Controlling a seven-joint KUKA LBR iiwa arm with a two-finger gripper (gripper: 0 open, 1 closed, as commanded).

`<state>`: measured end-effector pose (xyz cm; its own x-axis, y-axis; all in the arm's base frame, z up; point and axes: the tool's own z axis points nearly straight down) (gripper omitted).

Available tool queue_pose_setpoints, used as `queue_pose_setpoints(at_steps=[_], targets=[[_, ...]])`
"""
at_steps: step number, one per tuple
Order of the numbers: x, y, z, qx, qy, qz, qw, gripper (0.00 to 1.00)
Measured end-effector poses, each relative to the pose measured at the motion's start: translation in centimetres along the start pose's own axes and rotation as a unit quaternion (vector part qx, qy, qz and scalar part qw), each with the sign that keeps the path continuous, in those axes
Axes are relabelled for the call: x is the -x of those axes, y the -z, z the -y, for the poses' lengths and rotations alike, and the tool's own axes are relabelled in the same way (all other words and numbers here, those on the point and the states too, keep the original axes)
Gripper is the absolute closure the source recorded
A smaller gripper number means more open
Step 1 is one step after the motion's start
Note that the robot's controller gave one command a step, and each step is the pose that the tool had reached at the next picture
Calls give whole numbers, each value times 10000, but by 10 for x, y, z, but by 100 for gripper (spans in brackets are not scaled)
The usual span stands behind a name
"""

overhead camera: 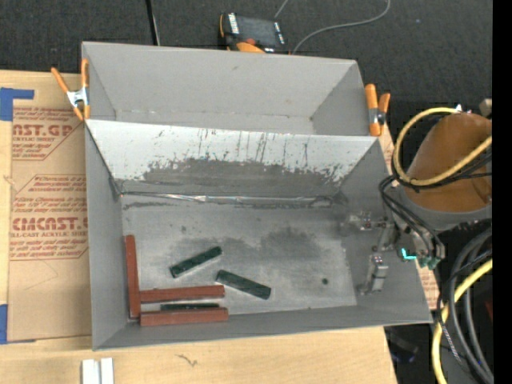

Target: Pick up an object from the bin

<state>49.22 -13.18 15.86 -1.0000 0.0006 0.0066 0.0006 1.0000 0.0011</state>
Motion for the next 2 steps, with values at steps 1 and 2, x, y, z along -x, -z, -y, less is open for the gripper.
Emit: queue_pose_setpoints(at_steps=[1, 2], targets=[[7, 11, -88, 15, 154, 41, 9999, 0], [6, -91, -146, 2, 1147, 27, 9934, 0]])
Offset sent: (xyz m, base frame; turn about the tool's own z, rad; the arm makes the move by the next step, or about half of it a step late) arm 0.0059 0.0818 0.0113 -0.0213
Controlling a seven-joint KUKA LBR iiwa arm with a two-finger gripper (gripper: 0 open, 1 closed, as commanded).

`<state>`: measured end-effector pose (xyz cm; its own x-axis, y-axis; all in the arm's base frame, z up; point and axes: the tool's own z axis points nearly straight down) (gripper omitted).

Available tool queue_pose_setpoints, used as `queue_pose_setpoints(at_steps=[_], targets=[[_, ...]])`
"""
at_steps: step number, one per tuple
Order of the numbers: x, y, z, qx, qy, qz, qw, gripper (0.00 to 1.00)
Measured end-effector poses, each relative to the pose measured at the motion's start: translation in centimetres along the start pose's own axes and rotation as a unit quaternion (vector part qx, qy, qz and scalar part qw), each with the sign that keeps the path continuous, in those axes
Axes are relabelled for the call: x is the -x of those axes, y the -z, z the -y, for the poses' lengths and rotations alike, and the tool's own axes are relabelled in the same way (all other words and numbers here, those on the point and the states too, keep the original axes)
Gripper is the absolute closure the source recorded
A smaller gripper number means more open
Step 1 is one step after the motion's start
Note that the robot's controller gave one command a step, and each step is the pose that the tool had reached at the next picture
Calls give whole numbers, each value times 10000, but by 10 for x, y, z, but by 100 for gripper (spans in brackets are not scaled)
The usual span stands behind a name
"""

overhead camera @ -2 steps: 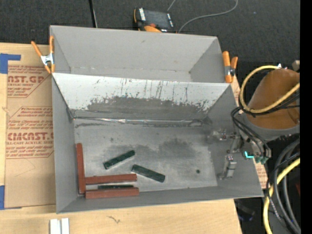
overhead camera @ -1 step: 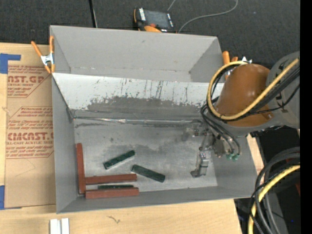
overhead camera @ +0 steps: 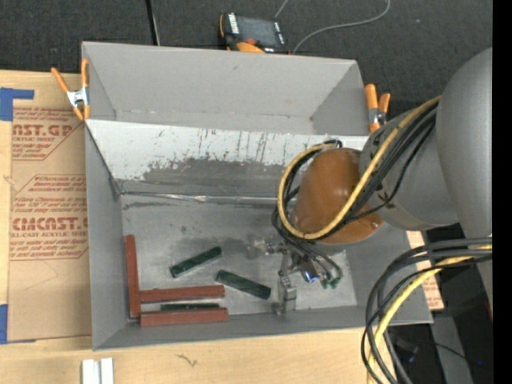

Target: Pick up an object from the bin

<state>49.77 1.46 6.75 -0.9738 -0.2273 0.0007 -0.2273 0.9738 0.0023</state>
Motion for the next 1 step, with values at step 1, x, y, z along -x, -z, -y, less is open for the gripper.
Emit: queue_pose_setpoints(at_steps=[1], targets=[[0, 2, 2, -11, -13, 4, 10000, 100]])
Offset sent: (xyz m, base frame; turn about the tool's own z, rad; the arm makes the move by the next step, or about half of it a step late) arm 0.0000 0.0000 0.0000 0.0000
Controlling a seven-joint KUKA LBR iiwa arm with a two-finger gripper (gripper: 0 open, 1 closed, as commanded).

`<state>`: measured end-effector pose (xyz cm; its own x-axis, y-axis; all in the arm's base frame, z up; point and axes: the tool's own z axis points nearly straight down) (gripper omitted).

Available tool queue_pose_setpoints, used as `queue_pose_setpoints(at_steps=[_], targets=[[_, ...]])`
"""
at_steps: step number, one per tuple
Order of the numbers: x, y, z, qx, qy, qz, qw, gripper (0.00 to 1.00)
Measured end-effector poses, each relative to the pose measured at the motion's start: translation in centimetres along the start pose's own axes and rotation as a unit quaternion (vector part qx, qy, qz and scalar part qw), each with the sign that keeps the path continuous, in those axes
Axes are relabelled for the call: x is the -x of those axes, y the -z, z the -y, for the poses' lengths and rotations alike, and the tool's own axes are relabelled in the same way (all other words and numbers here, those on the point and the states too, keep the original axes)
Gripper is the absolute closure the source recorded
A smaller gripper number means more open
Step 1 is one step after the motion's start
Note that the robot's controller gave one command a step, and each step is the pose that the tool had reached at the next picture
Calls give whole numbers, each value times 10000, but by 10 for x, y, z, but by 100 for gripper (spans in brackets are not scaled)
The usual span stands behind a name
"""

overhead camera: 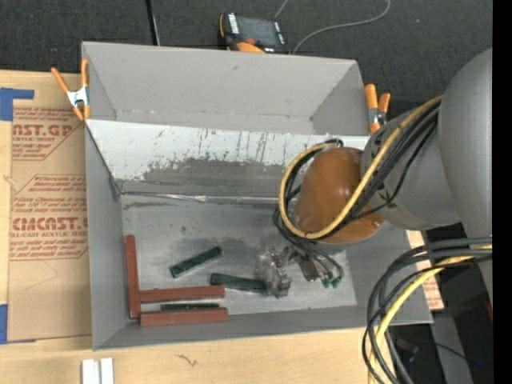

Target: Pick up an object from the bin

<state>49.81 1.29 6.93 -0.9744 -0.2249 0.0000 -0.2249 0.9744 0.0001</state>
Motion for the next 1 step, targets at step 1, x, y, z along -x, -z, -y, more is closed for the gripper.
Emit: queue_pose_setpoints(at_steps=[1], targets=[[0, 0, 0, 0, 1, -1, 10000, 0]])
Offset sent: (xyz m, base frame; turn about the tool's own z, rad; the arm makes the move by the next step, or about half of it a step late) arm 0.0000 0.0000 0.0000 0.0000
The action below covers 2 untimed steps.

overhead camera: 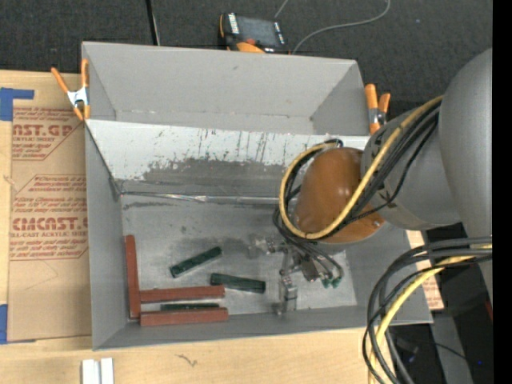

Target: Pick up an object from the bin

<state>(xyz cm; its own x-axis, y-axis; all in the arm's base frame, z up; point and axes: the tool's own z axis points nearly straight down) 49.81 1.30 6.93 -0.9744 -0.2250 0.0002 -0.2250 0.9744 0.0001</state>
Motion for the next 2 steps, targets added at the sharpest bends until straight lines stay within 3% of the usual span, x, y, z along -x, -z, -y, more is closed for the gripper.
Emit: queue_pose_setpoints(at_steps=[1, 2], targets=[[-1, 2, -45, -5, 154, 70, 9999, 0], [-3, 1, -43, -2, 135, 23, 9999, 100]])
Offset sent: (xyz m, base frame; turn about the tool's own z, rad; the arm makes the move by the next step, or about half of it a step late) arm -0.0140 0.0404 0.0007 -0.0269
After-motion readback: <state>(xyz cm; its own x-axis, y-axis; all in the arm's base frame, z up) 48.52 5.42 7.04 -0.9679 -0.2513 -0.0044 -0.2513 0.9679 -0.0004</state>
